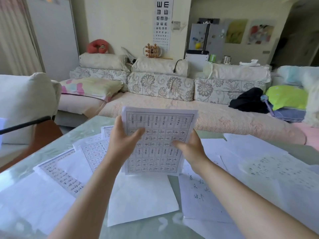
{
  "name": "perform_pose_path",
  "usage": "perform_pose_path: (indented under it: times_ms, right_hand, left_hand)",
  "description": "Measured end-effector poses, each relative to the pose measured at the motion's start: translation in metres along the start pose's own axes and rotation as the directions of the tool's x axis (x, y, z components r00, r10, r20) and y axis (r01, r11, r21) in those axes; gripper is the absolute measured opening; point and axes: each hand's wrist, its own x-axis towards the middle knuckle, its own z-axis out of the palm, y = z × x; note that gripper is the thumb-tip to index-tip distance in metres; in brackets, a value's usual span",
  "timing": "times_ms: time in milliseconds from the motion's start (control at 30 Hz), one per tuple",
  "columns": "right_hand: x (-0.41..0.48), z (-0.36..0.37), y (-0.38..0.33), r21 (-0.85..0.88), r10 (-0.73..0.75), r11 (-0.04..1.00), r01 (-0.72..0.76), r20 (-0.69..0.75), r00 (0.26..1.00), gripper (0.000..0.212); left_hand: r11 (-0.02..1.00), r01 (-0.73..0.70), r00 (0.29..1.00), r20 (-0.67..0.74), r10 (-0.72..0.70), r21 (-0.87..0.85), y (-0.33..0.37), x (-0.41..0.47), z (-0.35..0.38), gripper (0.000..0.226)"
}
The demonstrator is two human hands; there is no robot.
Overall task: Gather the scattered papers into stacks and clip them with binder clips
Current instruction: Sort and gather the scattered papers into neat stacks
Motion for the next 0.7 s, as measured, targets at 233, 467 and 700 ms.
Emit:
perform_pose_path:
  times_ms: [233,467,700]
  right_hand:
    - [-0.011,0.009,0.012,-0.156,0.071,0.986,-0.067,0.024,0.997,0.054]
    - [-0.008,-0.004,-0.004,-0.225,0.038,0.973,-0.050,-0.058,0.998,0.035]
    - [-0.006,-0.087,0.014,-0.343,0.232,0.892,-0.293,-0.208,0.950,0.039]
  left_hand:
    - [0.951,0.210,0.974,0.034,-0.223,0.227,-0.041,-0.007,-0.010,0.038]
    - [0.944,0.201,0.967,0.101,-0.234,0.260,-0.029,0.000,0.014,0.041]
    - [0.844,0.418,0.816,0.270,-0.511,0.335,-0.025,-0.017,0.092,0.028]
